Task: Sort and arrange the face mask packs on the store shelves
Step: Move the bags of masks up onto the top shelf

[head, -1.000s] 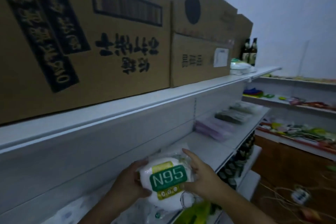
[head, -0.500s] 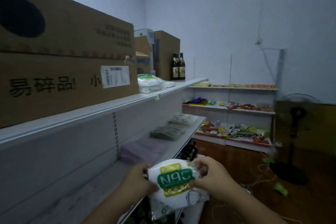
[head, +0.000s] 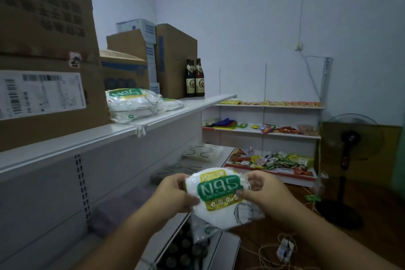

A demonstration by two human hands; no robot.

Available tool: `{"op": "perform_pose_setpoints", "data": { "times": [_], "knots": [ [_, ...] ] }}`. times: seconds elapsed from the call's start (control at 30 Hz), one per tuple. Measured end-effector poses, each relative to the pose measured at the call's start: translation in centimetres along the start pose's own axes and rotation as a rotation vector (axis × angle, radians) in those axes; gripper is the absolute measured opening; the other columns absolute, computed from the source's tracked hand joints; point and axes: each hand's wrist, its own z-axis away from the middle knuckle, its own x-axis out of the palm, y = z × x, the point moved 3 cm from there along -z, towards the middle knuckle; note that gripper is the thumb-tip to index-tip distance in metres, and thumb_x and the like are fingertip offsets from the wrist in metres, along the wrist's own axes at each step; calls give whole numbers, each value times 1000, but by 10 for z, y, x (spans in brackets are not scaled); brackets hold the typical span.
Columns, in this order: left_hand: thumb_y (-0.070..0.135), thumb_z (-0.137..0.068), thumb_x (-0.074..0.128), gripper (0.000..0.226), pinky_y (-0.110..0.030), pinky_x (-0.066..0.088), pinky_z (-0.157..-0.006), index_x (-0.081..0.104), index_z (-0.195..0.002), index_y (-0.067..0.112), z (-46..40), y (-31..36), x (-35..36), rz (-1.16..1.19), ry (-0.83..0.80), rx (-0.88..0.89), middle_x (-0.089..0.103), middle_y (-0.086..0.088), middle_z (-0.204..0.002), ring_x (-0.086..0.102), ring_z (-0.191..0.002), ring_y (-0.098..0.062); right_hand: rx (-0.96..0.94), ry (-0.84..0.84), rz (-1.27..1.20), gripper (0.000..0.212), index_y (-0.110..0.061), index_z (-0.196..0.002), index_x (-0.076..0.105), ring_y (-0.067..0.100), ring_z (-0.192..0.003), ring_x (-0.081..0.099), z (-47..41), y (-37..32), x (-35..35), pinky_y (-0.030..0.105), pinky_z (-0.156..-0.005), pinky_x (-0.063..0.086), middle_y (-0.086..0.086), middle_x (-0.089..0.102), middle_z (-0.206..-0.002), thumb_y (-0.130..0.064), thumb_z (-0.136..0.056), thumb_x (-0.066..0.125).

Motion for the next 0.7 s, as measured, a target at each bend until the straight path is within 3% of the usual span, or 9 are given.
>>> {"op": "perform_pose_setpoints", "data": {
  "times": [0.1,0.23,0.37,0.47,0.6,0.7],
  "knots": [
    [-19,-72,65,36,-29,54,-59,64,-98,6,-54,6,5,22,-23,2,73,-5,-79,70,-68,-17,-4,31,24,19,-21,-89,66,2,-74,68,-46,1,-15,17,-63,54,-8,73,-81,-17,-76,79],
    [-14,-76,67,37,-23,49,-44,60,-102,11,-119,27,6,103,22,56,69,-9,-83,67,-54,-10,-46,102,10,14,-21,-90,65,2,-70,69,-107,-1,-33,16,-57,54,-12,73,-77,-24,-80,75],
    [-11,-74,72,45,-27,55,-56,55,-110,12,-168,41,-2,111,115,109,69,-14,-94,72,-72,-21,-60,130,-16,18,-24,-94,65,1,-72,69,-157,4,-41,15,-57,53,-13,73,-80,-33,-80,73],
    [-11,-74,72,44,-32,56,-60,54,-108,11,-196,45,-4,99,152,110,69,-13,-87,72,-73,-24,-85,133,-39,22,-24,-98,66,5,-79,69,-196,10,-43,23,-68,56,-9,73,-86,-34,-79,74],
    [-11,-77,70,41,-42,60,-70,54,-109,8,-229,57,1,111,245,142,70,-15,-90,72,-79,-28,-165,88,-77,20,-21,-99,66,11,-84,69,-250,15,-51,21,-66,54,-5,72,-91,-29,-81,73],
    [-9,-79,70,36,-30,58,-58,56,-108,7,-251,75,11,112,316,210,72,-7,-83,72,-70,-18,-249,54,-162,18,-14,-100,67,17,-87,70,-295,16,-67,29,-73,58,3,73,-93,-21,-83,71]
  ]
}}
